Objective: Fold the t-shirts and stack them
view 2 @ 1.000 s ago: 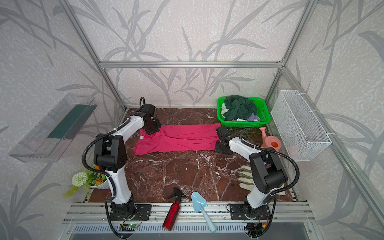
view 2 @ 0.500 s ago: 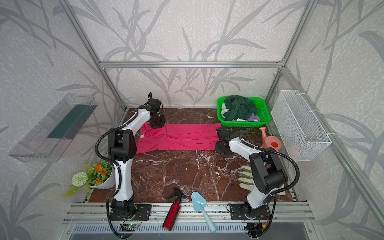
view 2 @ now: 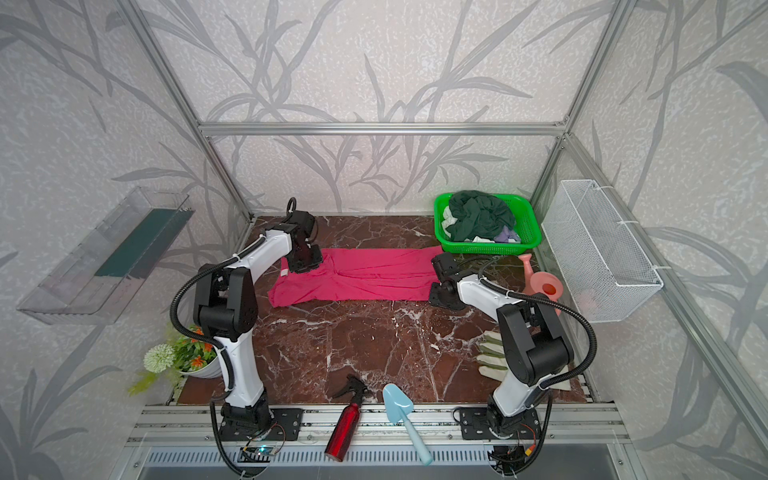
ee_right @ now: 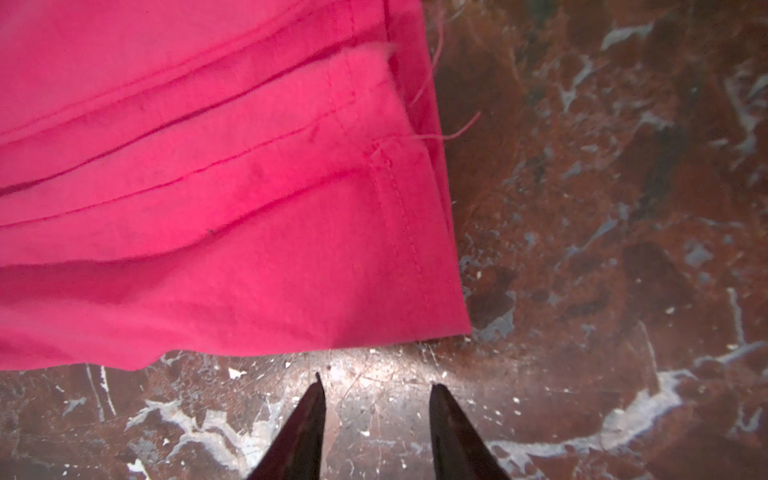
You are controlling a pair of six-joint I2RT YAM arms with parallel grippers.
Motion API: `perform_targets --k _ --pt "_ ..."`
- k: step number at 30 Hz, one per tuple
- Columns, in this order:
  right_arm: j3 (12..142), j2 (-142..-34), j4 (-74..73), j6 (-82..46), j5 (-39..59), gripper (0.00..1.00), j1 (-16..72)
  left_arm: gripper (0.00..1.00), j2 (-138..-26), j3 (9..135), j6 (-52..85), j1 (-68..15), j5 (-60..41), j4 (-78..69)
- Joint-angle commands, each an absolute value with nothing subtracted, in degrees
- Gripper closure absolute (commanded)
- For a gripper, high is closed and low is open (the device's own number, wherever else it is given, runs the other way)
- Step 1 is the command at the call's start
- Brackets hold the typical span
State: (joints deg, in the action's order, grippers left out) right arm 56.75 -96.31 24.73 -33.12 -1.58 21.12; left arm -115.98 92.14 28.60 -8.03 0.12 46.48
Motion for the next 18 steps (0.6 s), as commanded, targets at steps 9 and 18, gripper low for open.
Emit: perform_targets --k 9,18 --pt "54.76 -95.09 24.87 -33.3 -1.93 0.57 21.36 0.71 -119.85 96.44 27.56 -6.71 2.26 45.92" --pt "55.37 -95.29 25.15 -33.0 -1.44 0.57 21.36 0.68 -121.0 95.44 24.39 -6.09 -0.9 44.56"
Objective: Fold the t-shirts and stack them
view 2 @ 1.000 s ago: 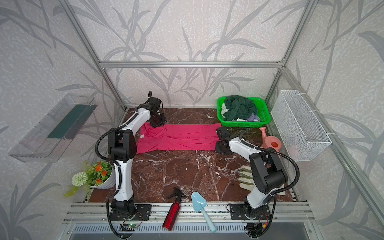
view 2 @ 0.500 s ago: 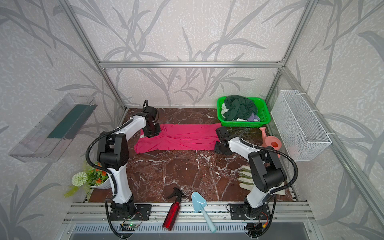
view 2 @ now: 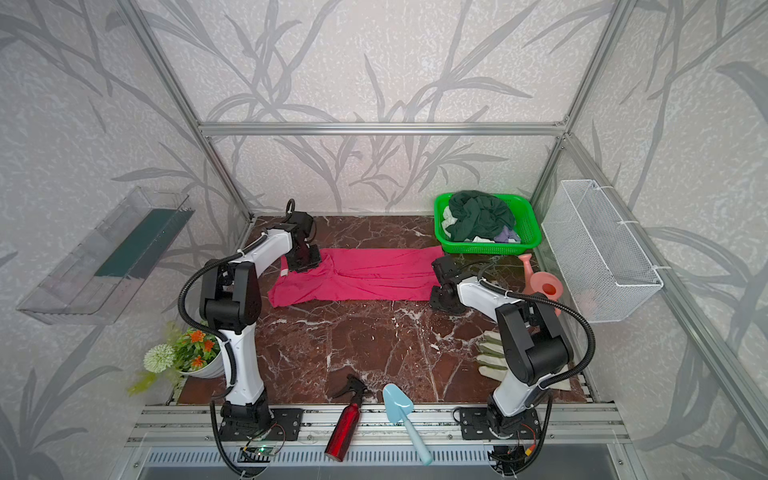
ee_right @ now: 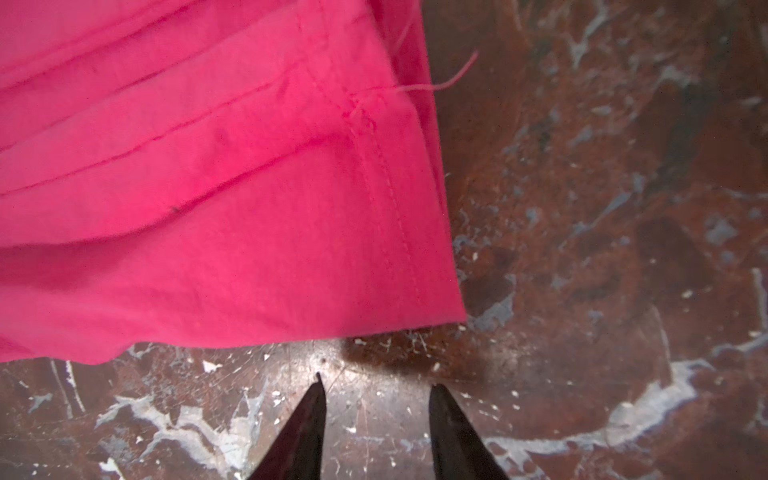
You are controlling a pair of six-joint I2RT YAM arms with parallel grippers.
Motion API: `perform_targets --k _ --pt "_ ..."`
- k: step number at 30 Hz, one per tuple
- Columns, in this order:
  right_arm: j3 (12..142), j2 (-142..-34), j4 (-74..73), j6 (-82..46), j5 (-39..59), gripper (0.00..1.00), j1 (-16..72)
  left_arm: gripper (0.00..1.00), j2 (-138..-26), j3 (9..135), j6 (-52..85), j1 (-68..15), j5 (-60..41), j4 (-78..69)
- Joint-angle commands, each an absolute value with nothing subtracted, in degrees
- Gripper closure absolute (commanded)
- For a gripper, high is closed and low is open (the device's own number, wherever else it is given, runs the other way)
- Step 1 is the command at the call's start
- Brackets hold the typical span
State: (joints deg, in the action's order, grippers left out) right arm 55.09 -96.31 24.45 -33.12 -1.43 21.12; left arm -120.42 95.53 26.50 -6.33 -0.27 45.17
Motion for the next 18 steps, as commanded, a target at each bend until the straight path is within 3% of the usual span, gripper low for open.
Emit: perform_targets --k 1,18 --pt "55.37 -95.36 25.14 -32.97 -1.48 0.57 21.36 0.68 -121.07 95.45 23.95 -5.95 -0.78 44.43" --pt "55.94 -95.94 25.32 -32.52 -1.14 0.57 21.36 0.65 -120.9 92.81 11.4 -0.71 -12.7 42.39"
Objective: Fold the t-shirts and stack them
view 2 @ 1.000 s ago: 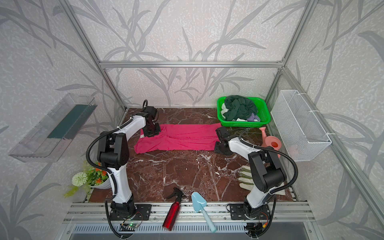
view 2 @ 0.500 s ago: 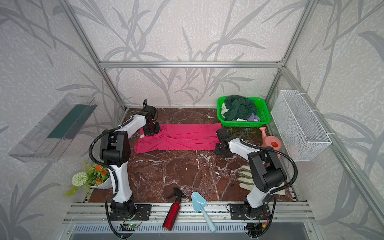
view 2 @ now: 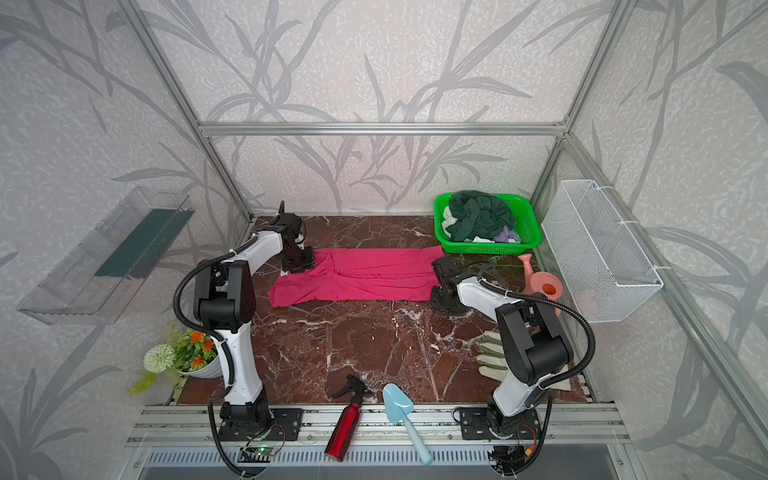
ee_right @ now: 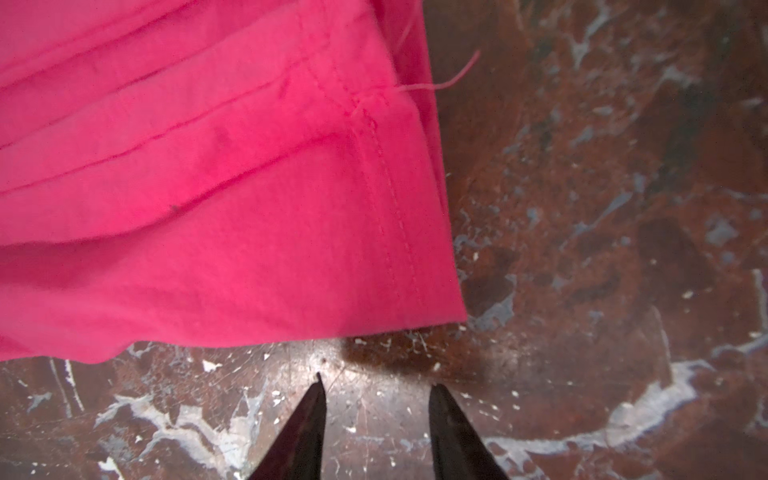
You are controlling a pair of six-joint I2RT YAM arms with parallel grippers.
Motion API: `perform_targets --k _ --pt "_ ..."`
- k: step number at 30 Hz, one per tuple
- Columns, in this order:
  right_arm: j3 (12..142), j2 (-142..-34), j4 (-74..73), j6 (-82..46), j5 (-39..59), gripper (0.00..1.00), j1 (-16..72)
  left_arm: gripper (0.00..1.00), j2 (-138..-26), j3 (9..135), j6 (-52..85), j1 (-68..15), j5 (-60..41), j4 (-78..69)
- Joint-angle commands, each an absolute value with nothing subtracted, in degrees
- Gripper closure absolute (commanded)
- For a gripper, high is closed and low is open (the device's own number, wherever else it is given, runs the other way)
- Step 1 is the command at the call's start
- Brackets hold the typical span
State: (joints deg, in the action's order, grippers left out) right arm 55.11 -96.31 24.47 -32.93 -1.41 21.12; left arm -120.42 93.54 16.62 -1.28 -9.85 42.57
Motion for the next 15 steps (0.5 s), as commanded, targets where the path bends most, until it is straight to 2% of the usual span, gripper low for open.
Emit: perform_targets --k 1,15 --pt "56.06 -96.07 25.31 -32.53 -1.01 0.57 21.36 0.65 -120.88 92.81 10.8 -0.57 -12.66 42.43" --pt "56.1 -96.99 24.97 -32.34 -0.7 0.58 21.36 0.65 -122.07 92.81 9.09 -1.12 -15.82 41.92"
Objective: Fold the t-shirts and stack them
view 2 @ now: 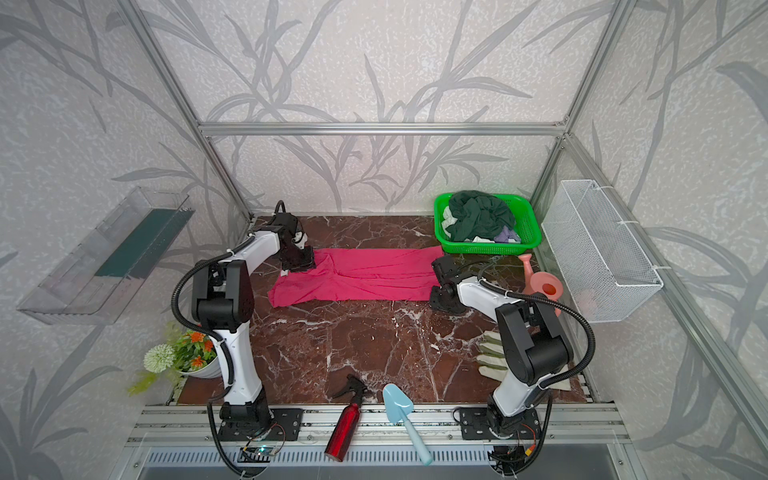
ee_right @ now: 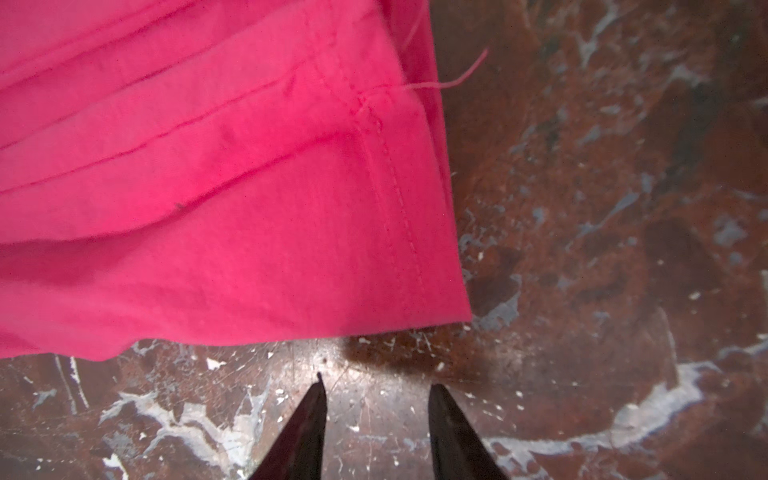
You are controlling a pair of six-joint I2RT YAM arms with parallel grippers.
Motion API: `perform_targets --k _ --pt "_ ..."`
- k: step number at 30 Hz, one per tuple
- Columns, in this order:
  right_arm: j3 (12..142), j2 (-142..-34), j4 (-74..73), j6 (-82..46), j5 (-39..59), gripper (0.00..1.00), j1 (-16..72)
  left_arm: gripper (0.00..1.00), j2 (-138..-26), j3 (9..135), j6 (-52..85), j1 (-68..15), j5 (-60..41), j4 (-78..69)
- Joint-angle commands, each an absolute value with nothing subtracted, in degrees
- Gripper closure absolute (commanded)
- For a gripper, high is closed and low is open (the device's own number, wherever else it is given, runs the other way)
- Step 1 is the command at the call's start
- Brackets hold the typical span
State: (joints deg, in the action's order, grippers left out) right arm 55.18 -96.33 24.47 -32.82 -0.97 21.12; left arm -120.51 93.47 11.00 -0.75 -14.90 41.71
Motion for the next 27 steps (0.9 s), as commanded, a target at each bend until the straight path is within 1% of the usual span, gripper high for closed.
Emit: perform_targets --k 1,5,8,10,14,16,21,27 --pt "56.16 -96.95 25.05 -32.34 -0.65 0.58 21.35 0.66 -122.29 92.89 9.08 -1.07 -15.82 42.06" --pt "56.03 -96.77 25.03 -32.26 -0.88 0.57 21.36 0.67 -122.76 92.9 9.03 -1.23 -15.91 42.32" --pt "56.06 -96.7 25.06 -32.17 -0.97 0.58 21.36 0.71 -122.78 92.96 8.99 -1.31 -15.32 42.6" --pt "56.06 -96.75 25.11 -32.17 -0.97 0.58 21.36 0.76 -122.63 92.89 9.07 -1.38 -15.46 42.63" --pt "56.25 -96.83 25.11 -32.17 -0.71 0.58 21.36 0.94 -122.24 92.99 9.53 -1.57 -14.78 42.65" --pt "56.16 -96.85 25.07 -32.24 -0.68 0.57 21.36 0.99 -121.75 93.16 9.67 -1.85 -14.04 42.71" --pt "55.79 -96.85 24.96 -32.26 -0.78 0.58 21.36 1.0 -121.07 95.74 8.89 -3.2 -12.3 44.08" --pt "55.46 -96.66 24.71 -32.43 -0.62 0.57 21.36 1.0 -122.74 101.9 6.78 -4.93 -5.42 46.89"
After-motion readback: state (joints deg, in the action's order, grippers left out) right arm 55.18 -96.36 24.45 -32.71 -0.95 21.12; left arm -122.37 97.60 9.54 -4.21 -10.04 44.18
